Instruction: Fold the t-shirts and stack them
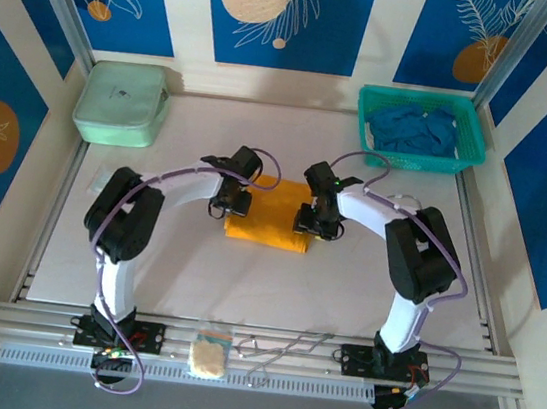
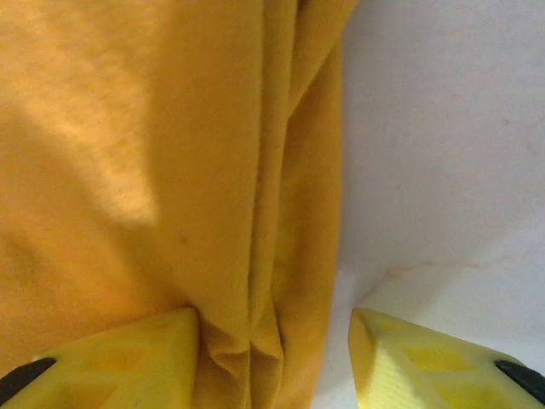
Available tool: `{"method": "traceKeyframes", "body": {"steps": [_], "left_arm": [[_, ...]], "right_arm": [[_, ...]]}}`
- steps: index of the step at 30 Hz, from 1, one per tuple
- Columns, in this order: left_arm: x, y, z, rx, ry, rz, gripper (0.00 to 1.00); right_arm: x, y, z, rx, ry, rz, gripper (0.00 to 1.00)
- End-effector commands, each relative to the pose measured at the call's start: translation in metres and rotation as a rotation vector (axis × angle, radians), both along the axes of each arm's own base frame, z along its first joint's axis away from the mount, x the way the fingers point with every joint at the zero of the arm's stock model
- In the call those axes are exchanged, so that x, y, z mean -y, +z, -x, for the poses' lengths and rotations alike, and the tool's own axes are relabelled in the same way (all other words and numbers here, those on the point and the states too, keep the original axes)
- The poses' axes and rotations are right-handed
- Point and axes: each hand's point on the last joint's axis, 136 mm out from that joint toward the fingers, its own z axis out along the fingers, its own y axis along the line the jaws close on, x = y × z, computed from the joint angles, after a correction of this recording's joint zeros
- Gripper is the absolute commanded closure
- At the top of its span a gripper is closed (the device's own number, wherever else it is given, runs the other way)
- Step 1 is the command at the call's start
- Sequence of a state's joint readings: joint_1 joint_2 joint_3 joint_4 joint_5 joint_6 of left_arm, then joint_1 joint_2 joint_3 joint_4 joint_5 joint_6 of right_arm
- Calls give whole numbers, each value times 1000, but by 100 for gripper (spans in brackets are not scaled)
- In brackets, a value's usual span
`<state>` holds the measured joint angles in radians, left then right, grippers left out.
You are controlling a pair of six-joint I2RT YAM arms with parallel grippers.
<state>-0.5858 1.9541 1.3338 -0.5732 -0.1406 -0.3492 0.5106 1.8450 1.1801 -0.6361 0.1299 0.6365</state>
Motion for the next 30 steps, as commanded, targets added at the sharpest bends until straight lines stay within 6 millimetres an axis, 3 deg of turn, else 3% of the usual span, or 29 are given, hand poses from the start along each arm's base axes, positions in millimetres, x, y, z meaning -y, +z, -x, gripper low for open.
{"method": "traceKeyframes", "body": {"steps": [1,8,12,14,17,23,30], "left_arm": [[9,-19,-7,-22,4,-2,65],[1,-54,-10,-66,8,-86,90],[-2,-64,-20,-72,2,-131,100],[-4,-65,-30,-71,-1,-152,100],[-9,-62,-52,-59,1,-166,100],[-17,-43,-116,-19,7,-156,100],[-10,-26,-194,84,-98,-178,100]], "right_arm": [[-9,-6,-5,-18,-1,-12,52],[-11,-21,-19,-33,16,12,67],[-7,-24,-41,-19,18,31,98],[-4,-25,-55,-8,14,35,100],[-1,-23,-81,16,17,22,100],[1,-7,-150,97,22,-16,100],[-5,-5,-222,150,0,-54,100]]}}
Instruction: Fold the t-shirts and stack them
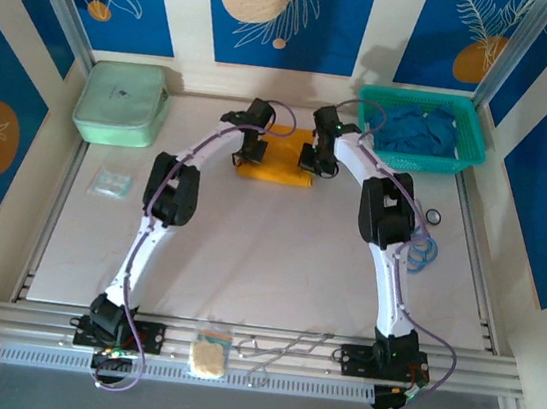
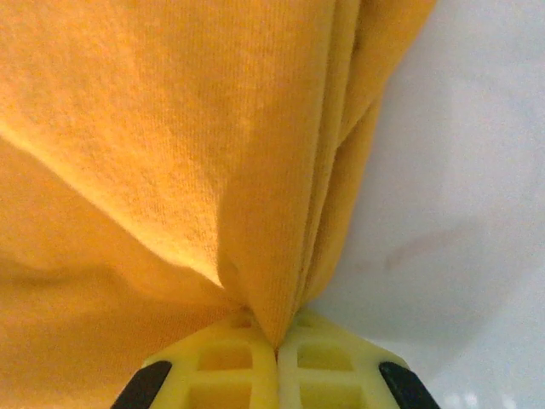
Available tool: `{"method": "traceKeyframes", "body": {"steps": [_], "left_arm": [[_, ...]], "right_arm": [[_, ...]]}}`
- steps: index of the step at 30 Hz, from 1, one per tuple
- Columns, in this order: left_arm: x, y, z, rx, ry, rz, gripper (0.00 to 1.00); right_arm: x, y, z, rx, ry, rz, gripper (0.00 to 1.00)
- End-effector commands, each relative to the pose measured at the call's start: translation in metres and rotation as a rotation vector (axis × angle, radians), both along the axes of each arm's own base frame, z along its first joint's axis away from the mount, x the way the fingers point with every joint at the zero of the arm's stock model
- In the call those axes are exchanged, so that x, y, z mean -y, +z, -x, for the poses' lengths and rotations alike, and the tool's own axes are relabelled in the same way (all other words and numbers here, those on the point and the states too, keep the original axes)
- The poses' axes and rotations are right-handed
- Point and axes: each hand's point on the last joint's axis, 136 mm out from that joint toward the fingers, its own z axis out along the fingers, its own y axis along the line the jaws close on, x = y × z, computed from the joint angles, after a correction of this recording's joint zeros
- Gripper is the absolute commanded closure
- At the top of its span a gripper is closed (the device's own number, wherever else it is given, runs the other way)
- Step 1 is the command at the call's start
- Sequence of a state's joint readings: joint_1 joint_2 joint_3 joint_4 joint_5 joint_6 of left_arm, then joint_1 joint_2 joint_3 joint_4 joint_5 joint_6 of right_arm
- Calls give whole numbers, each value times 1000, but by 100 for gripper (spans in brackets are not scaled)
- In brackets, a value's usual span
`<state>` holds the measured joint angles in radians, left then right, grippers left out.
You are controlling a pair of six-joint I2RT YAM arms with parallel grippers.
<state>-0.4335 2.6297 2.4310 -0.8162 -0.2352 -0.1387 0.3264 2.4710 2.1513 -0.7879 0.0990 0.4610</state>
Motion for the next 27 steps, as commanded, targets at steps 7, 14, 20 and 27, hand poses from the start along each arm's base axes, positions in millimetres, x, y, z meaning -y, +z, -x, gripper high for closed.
{"method": "traceKeyframes", "body": {"steps": [7,14,20,27], "left_arm": [[-22,-29,-17,-16,-115,-178,100],[-26,-17,-27,32,-131,-205,76],[-23,-2,-30,61,-137,-190,38],[-20,61,-36,163,-128,-151,1]], "right_arm": [[12,-21,-39,-20,-43,-22,100],[22,-19,-42,-22,-54,-47,76],[22,2,-45,11,-38,-56,1],[32,58,-45,101,-15,-13,1]]}}
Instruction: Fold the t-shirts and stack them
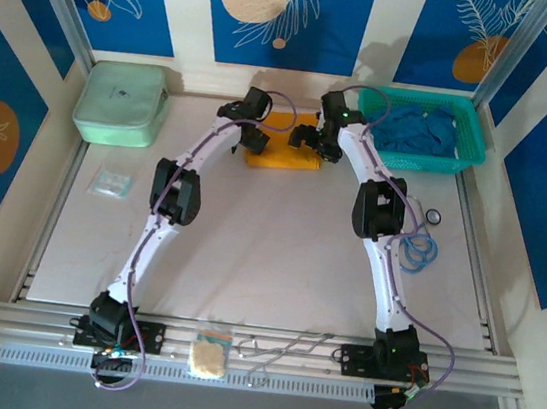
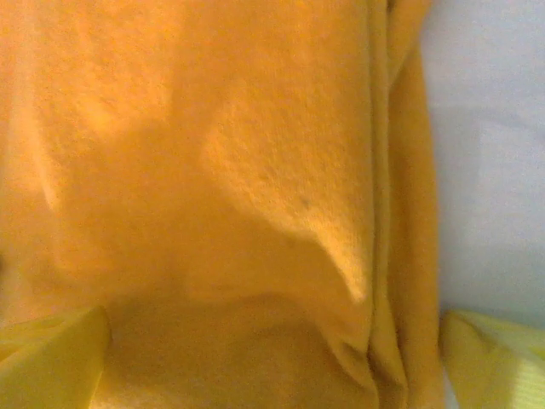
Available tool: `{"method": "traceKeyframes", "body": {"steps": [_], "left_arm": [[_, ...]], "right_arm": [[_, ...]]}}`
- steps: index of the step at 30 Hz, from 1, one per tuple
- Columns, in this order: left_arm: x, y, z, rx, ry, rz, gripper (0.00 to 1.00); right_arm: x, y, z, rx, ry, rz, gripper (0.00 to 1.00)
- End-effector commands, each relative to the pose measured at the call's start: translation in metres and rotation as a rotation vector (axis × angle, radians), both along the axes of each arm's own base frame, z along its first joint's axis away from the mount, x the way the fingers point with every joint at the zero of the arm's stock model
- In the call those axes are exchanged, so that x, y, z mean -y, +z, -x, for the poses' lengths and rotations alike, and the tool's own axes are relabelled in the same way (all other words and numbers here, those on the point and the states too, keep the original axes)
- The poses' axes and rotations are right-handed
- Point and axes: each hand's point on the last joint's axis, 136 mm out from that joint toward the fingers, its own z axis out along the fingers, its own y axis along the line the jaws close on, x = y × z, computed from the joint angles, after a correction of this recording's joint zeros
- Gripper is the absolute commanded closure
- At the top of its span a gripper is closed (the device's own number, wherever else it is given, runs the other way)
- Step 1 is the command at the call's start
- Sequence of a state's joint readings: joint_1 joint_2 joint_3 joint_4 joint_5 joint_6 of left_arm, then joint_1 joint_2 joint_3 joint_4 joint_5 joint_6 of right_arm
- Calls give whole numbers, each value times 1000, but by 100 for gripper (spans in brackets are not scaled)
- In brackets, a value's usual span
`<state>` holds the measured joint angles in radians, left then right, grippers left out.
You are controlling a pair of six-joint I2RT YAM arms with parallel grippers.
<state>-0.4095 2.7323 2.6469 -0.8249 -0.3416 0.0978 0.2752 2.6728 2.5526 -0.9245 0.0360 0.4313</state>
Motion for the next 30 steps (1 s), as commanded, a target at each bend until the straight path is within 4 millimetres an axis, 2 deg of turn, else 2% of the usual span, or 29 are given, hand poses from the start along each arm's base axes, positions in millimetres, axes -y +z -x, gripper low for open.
{"method": "traceKeyframes", "body": {"steps": [1,5,9,13,15,20,24,27,29,30], "left_arm": [[1,55,3,60,-12,33,1],[5,130,9,189,-24,94,1],[5,199,35,311,-33,163,1],[-9,240,71,414,-19,238,1],[-19,252,94,470,-15,266,1],[-50,265,148,586,-6,301,1],[-80,259,188,686,37,293,1],[-106,237,214,746,81,253,1],[-110,218,231,788,39,248,1],[-111,207,240,822,9,242,1]], "right_arm": [[27,52,2,61,-16,59,1],[36,101,14,146,-9,106,1],[44,156,36,277,-17,134,1],[57,184,72,401,-39,135,1],[71,193,97,462,-51,154,1],[107,199,152,600,-68,235,1],[138,192,193,705,-76,309,1],[165,179,215,771,-142,323,1],[182,169,226,801,-201,303,1],[181,165,231,837,-170,282,1]]}}
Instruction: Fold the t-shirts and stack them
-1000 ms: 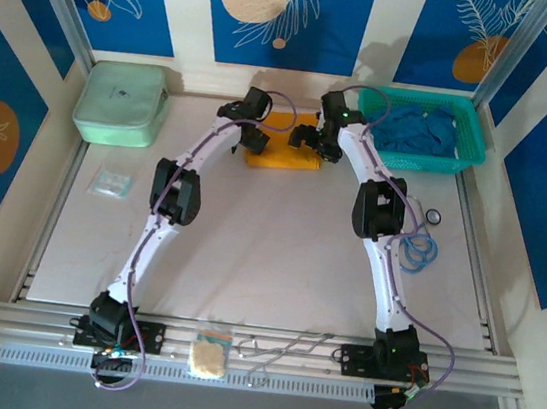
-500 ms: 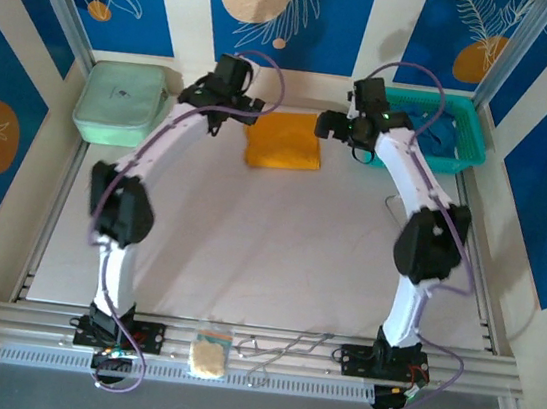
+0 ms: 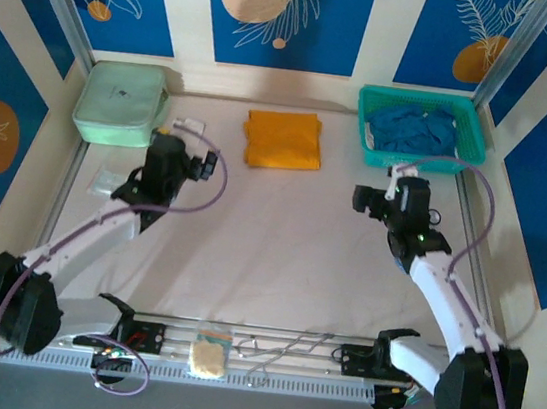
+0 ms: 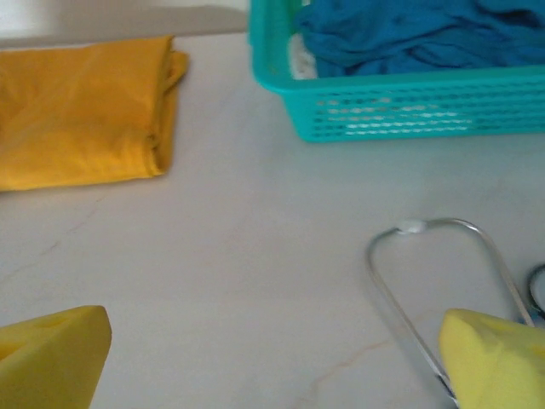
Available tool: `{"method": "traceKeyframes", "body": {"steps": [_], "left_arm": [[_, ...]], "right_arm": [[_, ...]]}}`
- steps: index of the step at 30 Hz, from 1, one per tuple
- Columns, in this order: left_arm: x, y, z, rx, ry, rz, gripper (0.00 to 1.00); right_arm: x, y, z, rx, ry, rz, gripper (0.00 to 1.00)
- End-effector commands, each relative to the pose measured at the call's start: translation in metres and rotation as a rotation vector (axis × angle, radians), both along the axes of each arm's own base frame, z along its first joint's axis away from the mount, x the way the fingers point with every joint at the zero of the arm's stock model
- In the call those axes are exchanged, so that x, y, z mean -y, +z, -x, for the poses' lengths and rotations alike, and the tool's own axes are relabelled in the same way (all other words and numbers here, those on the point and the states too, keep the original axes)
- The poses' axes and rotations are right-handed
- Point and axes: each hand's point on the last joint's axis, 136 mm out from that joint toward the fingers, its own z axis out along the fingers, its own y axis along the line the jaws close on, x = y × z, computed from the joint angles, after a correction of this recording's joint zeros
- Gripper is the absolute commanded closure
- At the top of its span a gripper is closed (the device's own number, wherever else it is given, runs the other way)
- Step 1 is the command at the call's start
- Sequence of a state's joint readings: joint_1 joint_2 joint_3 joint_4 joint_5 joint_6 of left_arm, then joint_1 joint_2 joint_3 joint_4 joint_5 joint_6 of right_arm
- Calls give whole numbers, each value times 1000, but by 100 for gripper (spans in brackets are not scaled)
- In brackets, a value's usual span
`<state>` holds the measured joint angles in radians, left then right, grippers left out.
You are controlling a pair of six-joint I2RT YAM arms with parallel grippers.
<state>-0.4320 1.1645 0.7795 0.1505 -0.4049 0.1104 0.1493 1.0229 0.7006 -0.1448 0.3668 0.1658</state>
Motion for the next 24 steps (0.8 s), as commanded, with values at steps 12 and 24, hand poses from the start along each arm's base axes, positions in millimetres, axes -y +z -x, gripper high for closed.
{"method": "traceKeyframes", "body": {"steps": [12,24], "left_arm": [[-80,-81,43,199,209,8,1],[-82,-137,12,149,136,76,1]], "right_arm": [[26,-56,25,230,22,38,1],[21,-57,-12,324,79,-108,1]]}}
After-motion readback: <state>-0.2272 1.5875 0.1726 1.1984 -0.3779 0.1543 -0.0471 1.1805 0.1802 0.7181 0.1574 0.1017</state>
